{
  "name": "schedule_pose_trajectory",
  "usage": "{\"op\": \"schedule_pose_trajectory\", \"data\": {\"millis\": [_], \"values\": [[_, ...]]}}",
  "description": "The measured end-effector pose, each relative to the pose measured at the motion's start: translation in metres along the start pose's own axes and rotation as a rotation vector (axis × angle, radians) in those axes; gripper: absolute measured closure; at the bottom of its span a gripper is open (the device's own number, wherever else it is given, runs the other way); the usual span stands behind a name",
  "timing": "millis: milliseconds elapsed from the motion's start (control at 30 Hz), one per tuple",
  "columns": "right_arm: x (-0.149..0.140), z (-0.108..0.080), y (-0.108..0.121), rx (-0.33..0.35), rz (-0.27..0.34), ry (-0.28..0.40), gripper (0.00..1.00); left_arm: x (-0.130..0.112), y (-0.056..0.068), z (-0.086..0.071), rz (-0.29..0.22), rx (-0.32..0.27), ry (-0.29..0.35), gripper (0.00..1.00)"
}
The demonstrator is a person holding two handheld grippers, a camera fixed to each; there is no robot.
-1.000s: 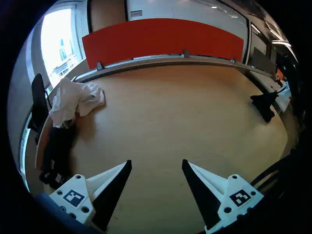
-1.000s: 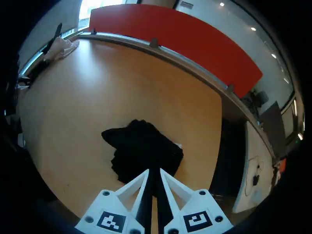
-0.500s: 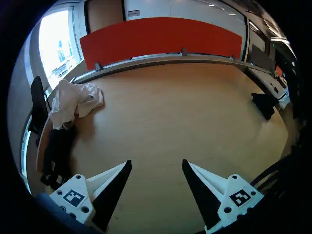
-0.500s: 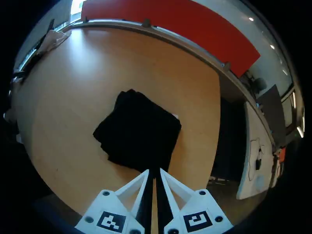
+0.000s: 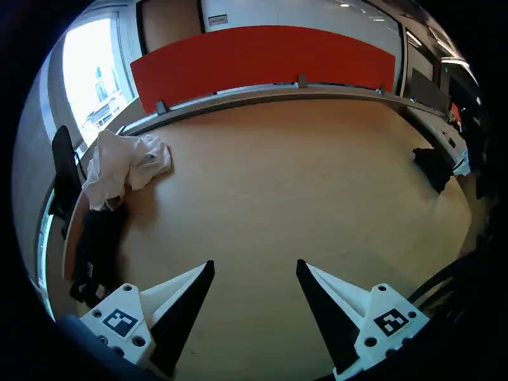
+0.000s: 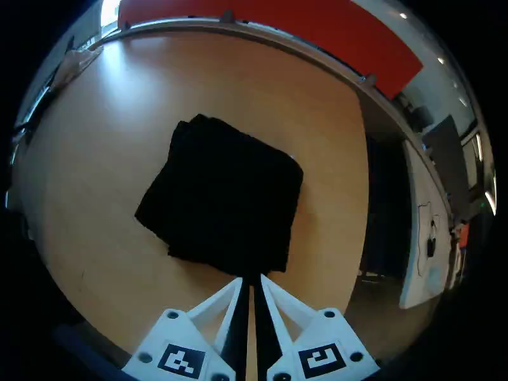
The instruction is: Fold towel
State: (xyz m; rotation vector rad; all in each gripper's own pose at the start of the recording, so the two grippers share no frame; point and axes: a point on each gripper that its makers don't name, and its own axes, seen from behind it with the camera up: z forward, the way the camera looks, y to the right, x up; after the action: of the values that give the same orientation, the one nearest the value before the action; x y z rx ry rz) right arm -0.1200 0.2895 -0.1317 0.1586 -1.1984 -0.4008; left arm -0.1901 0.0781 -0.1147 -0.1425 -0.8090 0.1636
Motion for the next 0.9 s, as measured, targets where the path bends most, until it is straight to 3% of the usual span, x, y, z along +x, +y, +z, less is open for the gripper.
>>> {"op": "schedule_pose_trajectory", "data": {"millis": [367, 700, 900], "values": [[-0.007, 0.023, -0.006, 0.014, 0.059, -0.015, 0.95, -0.001, -0.001, 0.0, 0.002, 0.016, -0.012, 0.04], [-0.007, 0.022, -0.007, 0.013, 0.074, 0.003, 0.94, 0.004, 0.003, 0.002, 0.0, 0.015, -0.009, 0.04], [-0.008, 0.017, -0.009, 0.016, 0.093, 0.023, 0.87, 0.006, 0.004, 0.003, -0.001, 0.016, -0.007, 0.04]]}}
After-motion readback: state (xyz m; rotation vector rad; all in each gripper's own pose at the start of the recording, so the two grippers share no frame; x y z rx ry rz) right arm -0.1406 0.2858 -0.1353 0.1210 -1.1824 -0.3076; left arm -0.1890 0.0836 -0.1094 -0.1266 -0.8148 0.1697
